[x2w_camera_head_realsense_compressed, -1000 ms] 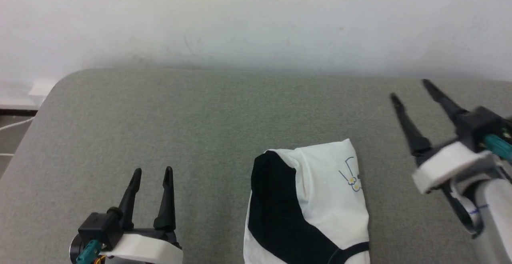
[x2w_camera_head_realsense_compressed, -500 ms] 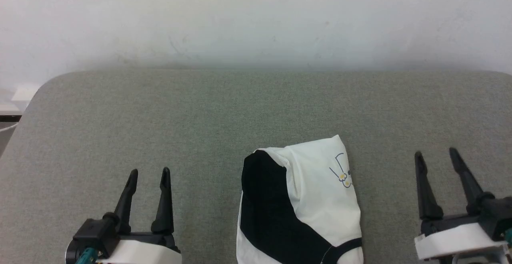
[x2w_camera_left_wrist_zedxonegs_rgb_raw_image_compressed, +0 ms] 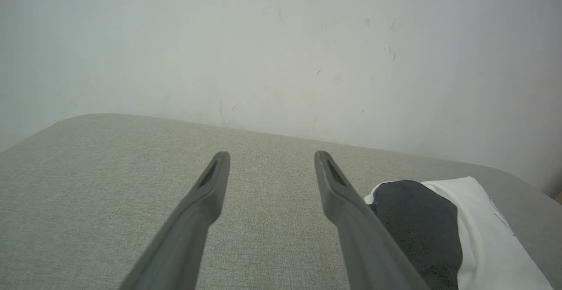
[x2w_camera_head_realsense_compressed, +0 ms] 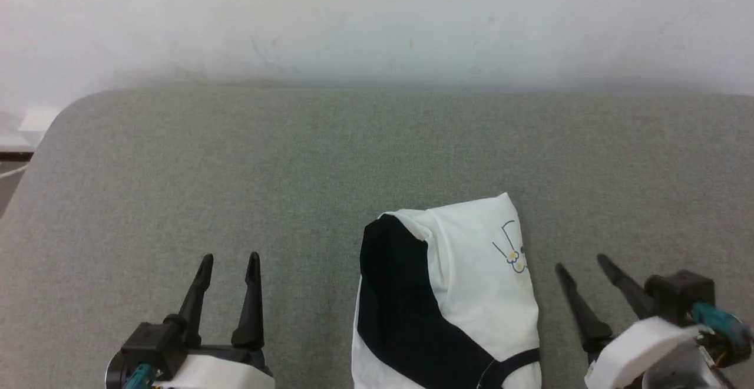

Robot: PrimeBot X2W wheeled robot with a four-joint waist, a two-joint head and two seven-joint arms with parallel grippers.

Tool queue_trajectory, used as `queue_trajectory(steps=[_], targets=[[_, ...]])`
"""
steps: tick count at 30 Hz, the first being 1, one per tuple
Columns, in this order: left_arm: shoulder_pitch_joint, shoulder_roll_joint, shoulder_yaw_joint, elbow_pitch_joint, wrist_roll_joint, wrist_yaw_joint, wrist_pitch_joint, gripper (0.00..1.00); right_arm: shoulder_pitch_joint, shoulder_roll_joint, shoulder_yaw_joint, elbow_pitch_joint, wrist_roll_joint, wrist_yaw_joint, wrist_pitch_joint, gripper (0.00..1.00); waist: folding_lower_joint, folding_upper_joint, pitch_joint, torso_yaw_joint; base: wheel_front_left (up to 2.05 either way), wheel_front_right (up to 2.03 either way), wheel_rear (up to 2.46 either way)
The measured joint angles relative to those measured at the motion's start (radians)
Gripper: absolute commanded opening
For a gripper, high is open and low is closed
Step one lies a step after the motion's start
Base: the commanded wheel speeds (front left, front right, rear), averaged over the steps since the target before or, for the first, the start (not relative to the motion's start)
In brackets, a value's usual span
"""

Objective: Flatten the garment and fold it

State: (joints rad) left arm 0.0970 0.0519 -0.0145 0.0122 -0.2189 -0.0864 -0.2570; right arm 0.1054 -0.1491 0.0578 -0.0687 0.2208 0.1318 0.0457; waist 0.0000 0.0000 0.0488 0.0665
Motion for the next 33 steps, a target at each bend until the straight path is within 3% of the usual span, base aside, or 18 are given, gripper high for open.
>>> queue_trajectory(steps=[5,8,11,16,22,23,24,33], targets=[[-0.023,0.0,-0.015,0.018,0.001,-0.001,0.0,1.0,-0.081,-0.098,0.078,-0.005,0.209,0.0,0.305,1.0,0.0001,0.0,0.036,0.013,0.0,0.0,0.0],[-0.043,0.0,-0.027,0.029,0.001,-0.001,0.0,1.0,-0.149,-0.109,0.086,0.028,0.31,0.0,0.466,1.0,0.0001,0.0,0.061,0.026,0.0,0.0,0.0],[-0.065,0.0,-0.042,0.041,0.001,-0.001,0.0,1.0,-0.205,-0.107,0.07,0.105,0.336,0.0,0.583,1.0,0.0002,0.0,0.081,0.047,0.0,0.0,0.0],[-0.086,0.0,-0.056,0.053,-0.001,-0.001,0.0,1.0,-0.282,-0.06,0.028,0.235,0.331,0.0,0.662,1.0,0.0002,0.0,0.107,0.088,0.0,0.0,0.0],[-0.088,0.0,-0.056,0.061,-0.001,-0.001,0.0,1.0,-0.344,-0.01,0.012,0.344,0.314,0.0,0.674,1.0,0.0,0.0,0.127,0.129,0.0,0.0,0.0],[-0.088,0.0,-0.055,0.063,-0.001,-0.001,0.0,1.0,-0.352,-0.011,0.017,0.355,0.305,0.0,0.671,0.85,0.0,0.0,0.129,0.134,0.0,0.0,0.0],[-0.088,0.0,-0.054,0.064,-0.001,-0.001,0.0,1.0,-0.357,-0.013,0.026,0.366,0.296,0.001,0.665,0.0,0.0,0.0,0.13,0.137,0.0,0.0,0.0],[-0.087,0.0,-0.046,0.074,-0.001,-0.001,0.0,1.0,-0.374,-0.085,0.181,0.363,0.219,0.001,0.527,0.0,0.0001,0.0,0.113,0.106,0.0,0.0,0.0]])
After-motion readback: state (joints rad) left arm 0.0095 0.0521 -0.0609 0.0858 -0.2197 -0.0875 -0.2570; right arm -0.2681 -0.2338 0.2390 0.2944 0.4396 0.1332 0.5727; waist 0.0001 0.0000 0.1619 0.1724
